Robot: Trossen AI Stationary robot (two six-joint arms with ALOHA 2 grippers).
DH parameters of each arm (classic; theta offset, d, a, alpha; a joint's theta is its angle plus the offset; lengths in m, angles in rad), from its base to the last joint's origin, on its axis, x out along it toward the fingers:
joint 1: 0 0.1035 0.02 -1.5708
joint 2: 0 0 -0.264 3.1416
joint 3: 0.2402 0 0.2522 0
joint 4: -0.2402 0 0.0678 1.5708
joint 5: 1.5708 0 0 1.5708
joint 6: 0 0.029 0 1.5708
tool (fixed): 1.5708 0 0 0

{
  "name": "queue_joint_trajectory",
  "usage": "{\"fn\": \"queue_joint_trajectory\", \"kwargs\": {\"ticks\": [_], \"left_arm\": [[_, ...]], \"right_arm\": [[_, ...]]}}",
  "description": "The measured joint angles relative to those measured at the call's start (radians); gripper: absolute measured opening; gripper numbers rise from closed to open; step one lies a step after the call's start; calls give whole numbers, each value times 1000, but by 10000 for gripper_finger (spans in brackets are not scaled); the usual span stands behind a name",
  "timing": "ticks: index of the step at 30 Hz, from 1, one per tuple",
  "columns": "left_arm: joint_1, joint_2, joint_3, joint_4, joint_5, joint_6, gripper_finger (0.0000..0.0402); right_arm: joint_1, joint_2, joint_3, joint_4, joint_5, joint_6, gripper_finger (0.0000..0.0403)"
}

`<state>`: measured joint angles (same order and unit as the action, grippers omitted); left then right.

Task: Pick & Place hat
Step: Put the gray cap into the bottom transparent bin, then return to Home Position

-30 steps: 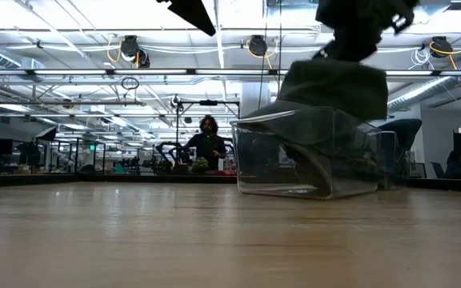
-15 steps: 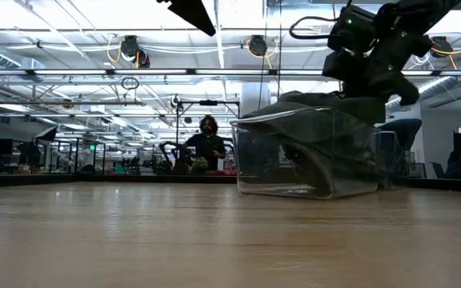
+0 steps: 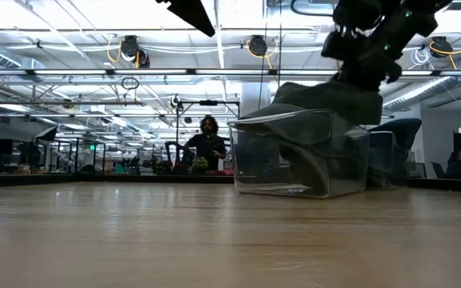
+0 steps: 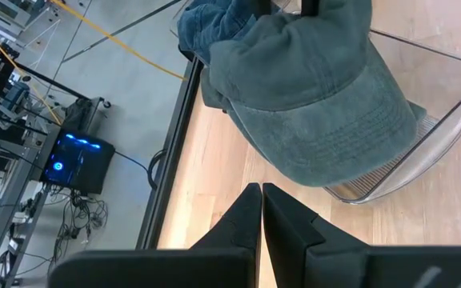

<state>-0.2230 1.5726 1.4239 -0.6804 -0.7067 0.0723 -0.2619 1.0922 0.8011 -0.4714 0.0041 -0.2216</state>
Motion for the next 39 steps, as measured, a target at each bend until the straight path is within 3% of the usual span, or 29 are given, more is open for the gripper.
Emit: {"fn": "queue_joint_trajectory", "kwargs": {"ticks": [7,14,21,29,39], "left_arm": [[0,0,0,0,0,0,21],[0,0,0,-1,1,0,21],[0,0,0,-1,1,1,21],[0,0,0,2,3,1,21],[0,0,0,5,3,2,21]], "right_arm": [[46,-84,33,-3,-3,5,246],[53,-160,76,-2,-1,57,279],[53,-268,137,-26,-4,140,286],[53,-420,144,107,-4,308,279],[53,-475,144,124,-5,315,281]]}}
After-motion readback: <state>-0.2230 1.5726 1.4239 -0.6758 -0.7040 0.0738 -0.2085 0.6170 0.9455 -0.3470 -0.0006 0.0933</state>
